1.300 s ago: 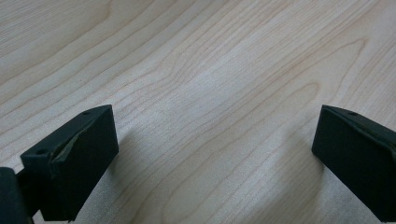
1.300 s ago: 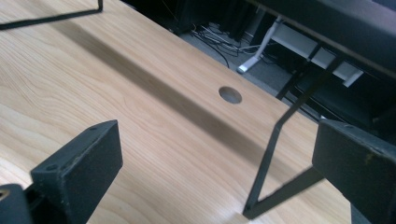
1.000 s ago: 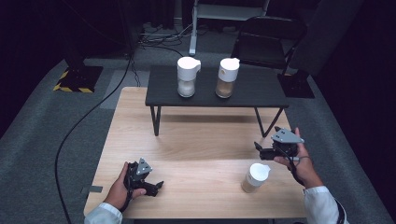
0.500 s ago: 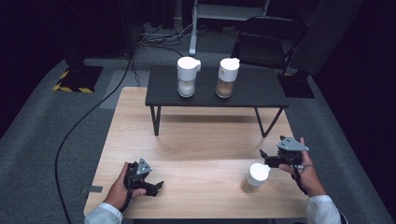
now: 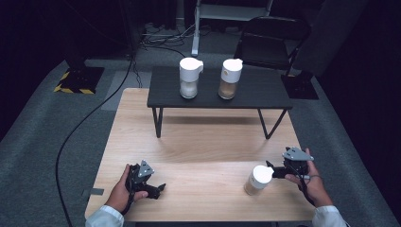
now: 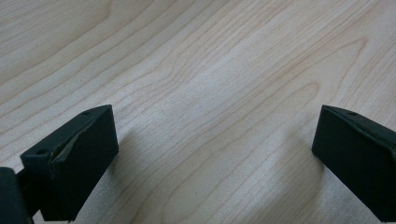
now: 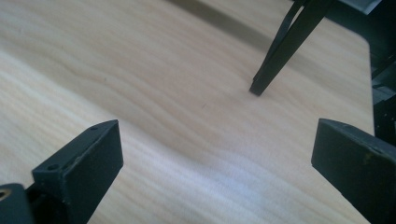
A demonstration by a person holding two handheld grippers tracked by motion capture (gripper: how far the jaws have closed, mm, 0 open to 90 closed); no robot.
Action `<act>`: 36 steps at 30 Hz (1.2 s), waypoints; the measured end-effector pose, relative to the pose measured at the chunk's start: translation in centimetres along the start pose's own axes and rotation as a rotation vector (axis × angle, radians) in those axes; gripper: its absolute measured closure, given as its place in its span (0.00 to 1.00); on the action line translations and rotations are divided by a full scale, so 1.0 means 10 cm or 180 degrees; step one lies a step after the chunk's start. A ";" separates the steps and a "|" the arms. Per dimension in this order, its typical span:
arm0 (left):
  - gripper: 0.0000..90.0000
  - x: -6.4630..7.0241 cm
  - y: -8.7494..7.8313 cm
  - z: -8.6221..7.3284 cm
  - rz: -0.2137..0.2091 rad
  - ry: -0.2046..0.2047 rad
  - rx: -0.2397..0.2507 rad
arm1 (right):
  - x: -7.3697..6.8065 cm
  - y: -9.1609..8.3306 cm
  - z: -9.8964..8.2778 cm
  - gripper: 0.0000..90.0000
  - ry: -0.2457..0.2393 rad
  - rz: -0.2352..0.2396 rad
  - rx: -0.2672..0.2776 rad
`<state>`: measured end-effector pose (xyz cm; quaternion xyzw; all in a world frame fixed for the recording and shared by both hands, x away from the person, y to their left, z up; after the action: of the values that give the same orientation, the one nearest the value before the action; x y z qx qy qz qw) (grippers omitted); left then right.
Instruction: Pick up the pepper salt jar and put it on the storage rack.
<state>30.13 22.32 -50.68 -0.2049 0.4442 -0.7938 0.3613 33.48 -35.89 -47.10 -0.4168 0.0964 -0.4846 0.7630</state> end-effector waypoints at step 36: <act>0.00 0.00 0.00 0.00 0.0000 0.0000 0.0000 | 0.00 -0.01 -0.53 0.03 0.0042 0.0617 -0.0256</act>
<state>30.13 22.32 -50.68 -0.2049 0.4441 -0.7939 0.3614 30.50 -38.83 -50.42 -0.4326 0.1607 -0.4070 0.7883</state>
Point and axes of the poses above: each handheld gripper's, and its own axes: y roughly forward along the jaws, z roughly out of its top, x roughly to its right, the point moved 8 cm from there along y, roughly forward along the jaws, and after that the axes turned 12 degrees about -x, right-handed, at the moved point
